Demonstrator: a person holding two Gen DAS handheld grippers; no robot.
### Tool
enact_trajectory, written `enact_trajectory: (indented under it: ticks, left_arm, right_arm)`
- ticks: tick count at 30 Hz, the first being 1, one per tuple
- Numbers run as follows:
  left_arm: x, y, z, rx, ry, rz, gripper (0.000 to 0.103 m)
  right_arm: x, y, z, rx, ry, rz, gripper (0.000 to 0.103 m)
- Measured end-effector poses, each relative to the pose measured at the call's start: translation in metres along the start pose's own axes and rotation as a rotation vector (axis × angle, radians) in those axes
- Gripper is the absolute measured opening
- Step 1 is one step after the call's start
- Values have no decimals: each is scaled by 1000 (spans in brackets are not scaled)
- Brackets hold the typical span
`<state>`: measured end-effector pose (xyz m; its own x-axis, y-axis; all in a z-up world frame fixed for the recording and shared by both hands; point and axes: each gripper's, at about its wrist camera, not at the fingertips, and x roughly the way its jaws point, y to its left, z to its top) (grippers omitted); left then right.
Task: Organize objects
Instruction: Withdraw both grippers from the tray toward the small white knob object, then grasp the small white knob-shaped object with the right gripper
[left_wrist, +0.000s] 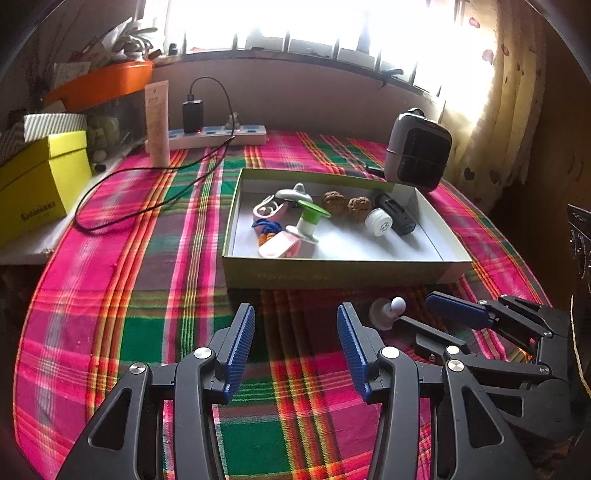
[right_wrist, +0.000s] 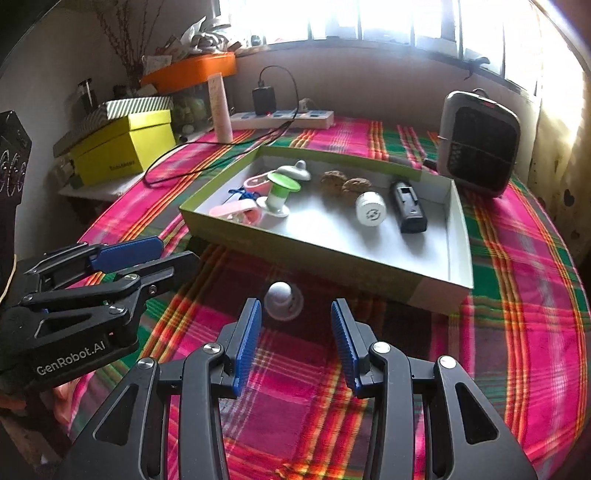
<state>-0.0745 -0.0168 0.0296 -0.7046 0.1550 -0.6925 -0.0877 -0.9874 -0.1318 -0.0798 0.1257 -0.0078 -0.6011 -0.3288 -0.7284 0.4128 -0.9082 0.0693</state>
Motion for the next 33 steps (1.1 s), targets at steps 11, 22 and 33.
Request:
enact_trajectory:
  ticks: [11,22,33]
  left_arm:
    - [5,4,-1,-6,12,-1,45]
    - [11,9,-1,-16,25,-8,45]
    - [13,11,-1,-21,30,-14,45]
  right_arm:
    - [19,9,8,-32,62,-12,41]
    - [28,15,11,-54,90,-20,41]
    - [30,15,12,-56,95,-42,33]
